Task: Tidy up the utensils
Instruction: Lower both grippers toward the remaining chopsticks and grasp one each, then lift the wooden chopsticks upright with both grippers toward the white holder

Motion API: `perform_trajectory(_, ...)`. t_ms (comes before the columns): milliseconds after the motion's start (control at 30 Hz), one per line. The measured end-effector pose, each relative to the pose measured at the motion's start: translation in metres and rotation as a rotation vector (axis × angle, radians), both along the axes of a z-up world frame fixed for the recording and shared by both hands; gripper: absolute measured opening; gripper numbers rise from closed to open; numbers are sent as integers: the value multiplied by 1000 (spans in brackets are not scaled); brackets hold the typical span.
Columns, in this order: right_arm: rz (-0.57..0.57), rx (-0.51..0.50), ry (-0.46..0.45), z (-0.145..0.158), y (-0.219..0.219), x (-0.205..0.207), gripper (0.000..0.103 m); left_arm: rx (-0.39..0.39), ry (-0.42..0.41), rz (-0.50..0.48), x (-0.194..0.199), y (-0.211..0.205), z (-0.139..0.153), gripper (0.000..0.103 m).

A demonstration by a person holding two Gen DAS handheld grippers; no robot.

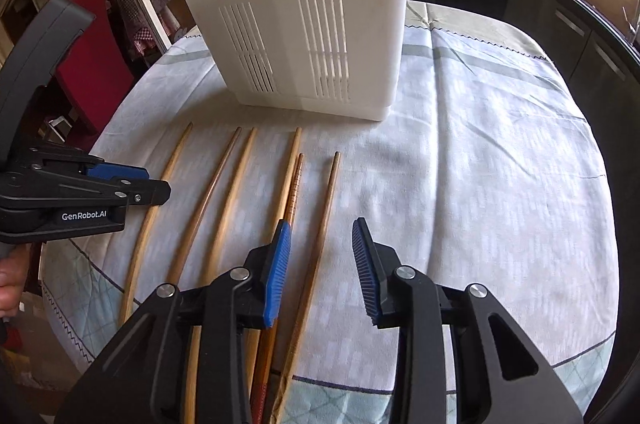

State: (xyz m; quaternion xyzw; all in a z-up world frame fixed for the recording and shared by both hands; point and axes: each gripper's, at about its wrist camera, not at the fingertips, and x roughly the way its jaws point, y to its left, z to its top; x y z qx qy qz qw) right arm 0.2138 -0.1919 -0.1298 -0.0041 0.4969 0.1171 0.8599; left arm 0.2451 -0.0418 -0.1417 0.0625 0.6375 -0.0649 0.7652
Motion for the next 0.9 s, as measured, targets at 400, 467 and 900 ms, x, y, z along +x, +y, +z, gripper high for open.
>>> perform_trajectory(400, -7, -96, 6, -11, 29, 16, 21, -3, 15, 0, 11, 2, 4, 24)
perform_trajectory(467, -8, -93, 5, -10, 29, 18, 18, -7, 15, -5, 11, -5, 4, 16)
perform_trajectory(900, -33, 35, -23, 10, 18, 31, 6, -43, -39, 31, 16, 1, 12, 7)
